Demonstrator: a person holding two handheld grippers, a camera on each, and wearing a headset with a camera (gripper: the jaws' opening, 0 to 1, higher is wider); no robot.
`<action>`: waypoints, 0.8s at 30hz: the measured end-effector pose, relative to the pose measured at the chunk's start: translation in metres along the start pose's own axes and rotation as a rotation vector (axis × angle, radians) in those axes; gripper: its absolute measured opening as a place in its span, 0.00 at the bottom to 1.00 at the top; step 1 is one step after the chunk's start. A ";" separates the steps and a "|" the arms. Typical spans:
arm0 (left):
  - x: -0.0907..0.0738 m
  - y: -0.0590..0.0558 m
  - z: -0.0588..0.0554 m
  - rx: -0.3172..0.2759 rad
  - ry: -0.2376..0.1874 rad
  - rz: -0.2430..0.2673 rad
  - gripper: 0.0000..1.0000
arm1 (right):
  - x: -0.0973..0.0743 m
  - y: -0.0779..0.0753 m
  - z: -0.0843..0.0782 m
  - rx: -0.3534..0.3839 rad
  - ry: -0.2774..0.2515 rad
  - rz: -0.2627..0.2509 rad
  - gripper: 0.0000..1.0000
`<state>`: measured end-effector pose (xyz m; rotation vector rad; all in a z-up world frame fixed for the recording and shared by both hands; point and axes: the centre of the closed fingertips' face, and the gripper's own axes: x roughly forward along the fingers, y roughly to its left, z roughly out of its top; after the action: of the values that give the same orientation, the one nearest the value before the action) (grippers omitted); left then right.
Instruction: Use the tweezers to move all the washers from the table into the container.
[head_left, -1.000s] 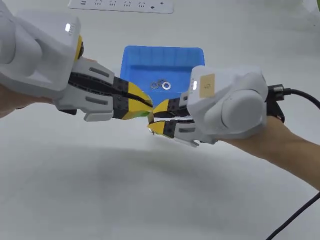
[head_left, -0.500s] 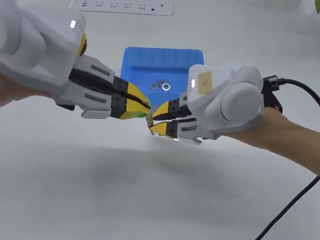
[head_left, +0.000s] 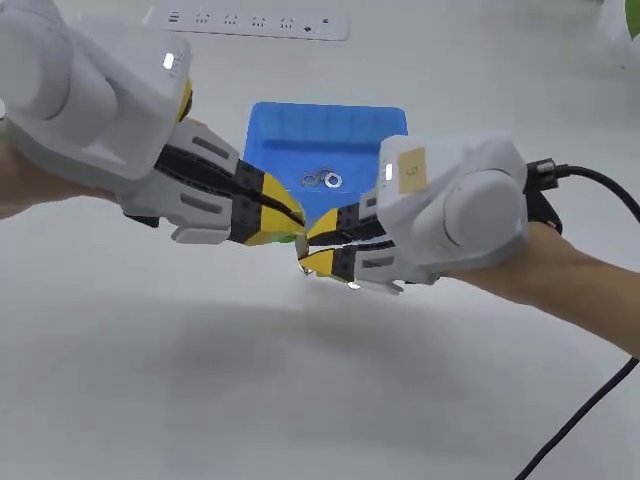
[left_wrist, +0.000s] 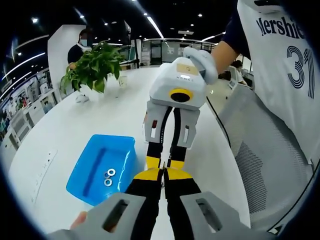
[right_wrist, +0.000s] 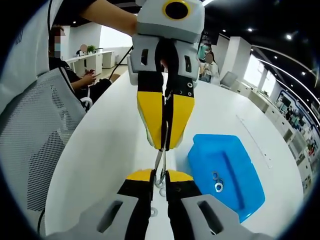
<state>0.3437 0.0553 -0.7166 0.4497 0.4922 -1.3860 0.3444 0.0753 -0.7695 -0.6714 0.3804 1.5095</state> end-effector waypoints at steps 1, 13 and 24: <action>0.001 -0.001 0.001 0.001 0.004 0.002 0.06 | 0.000 0.000 0.000 0.000 0.000 0.000 0.10; 0.002 -0.002 0.001 -0.008 0.029 -0.011 0.06 | -0.001 0.001 0.000 0.011 -0.004 0.000 0.09; 0.002 -0.004 0.001 0.010 0.040 -0.010 0.06 | 0.000 0.000 0.001 0.006 -0.016 -0.007 0.08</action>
<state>0.3395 0.0528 -0.7167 0.4843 0.5205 -1.3923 0.3441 0.0762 -0.7692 -0.6555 0.3699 1.5057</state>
